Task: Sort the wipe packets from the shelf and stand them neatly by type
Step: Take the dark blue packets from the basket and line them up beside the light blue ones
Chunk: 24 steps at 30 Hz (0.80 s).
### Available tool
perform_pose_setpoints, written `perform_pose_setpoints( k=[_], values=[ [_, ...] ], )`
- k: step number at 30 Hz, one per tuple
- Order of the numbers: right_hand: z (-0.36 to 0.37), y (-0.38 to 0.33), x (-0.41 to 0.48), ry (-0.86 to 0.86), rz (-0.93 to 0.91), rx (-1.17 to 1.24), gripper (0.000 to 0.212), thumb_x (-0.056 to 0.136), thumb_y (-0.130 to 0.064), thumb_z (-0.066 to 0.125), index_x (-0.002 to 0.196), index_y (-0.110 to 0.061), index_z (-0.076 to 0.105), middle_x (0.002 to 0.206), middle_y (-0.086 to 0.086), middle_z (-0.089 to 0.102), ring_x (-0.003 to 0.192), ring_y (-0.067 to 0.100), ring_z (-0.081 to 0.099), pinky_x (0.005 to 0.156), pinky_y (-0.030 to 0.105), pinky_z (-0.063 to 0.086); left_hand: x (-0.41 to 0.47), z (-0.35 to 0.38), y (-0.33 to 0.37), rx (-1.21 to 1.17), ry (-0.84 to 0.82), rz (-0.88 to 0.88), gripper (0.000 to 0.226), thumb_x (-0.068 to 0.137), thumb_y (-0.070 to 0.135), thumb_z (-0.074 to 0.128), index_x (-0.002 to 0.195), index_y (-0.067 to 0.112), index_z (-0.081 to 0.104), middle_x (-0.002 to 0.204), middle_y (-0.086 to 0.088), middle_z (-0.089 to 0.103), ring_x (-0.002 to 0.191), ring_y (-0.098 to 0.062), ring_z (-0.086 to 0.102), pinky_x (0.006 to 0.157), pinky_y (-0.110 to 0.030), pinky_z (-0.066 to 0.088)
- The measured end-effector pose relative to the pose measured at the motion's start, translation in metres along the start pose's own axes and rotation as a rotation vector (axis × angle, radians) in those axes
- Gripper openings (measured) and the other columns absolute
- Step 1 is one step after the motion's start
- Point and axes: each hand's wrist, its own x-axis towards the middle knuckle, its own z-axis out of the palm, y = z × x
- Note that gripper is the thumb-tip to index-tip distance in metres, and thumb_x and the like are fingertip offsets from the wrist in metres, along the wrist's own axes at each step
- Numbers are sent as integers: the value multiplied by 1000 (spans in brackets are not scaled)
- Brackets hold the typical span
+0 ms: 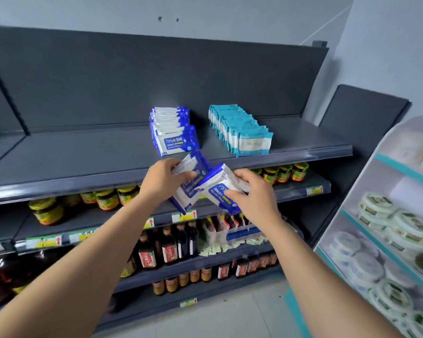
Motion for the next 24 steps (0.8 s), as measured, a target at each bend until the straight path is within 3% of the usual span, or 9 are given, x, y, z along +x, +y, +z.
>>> perform_pose_setpoints(
  k=[5, 7, 11, 15, 21, 24],
  values=[
    [15, 11, 73, -19, -77, -64, 37, 75, -26, 78, 110, -21, 65, 108, -7, 67, 103, 18, 59, 91, 49, 45, 71, 1, -2, -25, 21, -26, 60, 77, 47, 75, 126, 16, 60, 113, -3, 67, 95, -20, 65, 77, -34, 51],
    [19, 12, 98, -67, -102, -93, 38, 77, -27, 77, 112, -21, 64, 109, -6, 66, 105, 17, 58, 94, 48, 42, 95, 0, -3, -26, 16, -33, 58, 76, 47, 76, 123, 17, 61, 110, -2, 68, 90, -18, 65, 74, -32, 52],
    [30, 15, 138, -121, -144, -120, 38, 76, -28, 77, 112, -22, 64, 109, -8, 66, 104, 16, 58, 94, 48, 42, 132, -5, -5, 15, -11, -20, 34, 76, 45, 76, 98, 21, 68, 89, -3, 71, 75, -18, 65, 61, -29, 47],
    [45, 16, 171, -229, -173, -158, 38, 77, -30, 76, 112, -27, 63, 110, -10, 66, 102, 13, 57, 92, 46, 44, 164, -9, -12, 43, -51, -46, 25, 76, 38, 78, 93, 25, 65, 84, 5, 67, 75, -14, 63, 70, -31, 50],
    [71, 9, 214, -366, -176, -169, 36, 76, -33, 77, 110, -32, 64, 107, -15, 65, 100, 12, 57, 93, 40, 43, 208, -9, -34, 124, -151, -34, 23, 83, 21, 67, 106, 20, 70, 97, -2, 70, 90, -23, 65, 80, -36, 51],
    [84, 2, 234, -440, -162, -172, 41, 75, -35, 78, 113, -34, 62, 115, -13, 64, 106, 16, 58, 93, 40, 46, 227, -14, -45, 196, -221, -11, 28, 86, 17, 62, 112, 22, 69, 106, -1, 70, 96, -22, 64, 81, -34, 52]
  ],
)
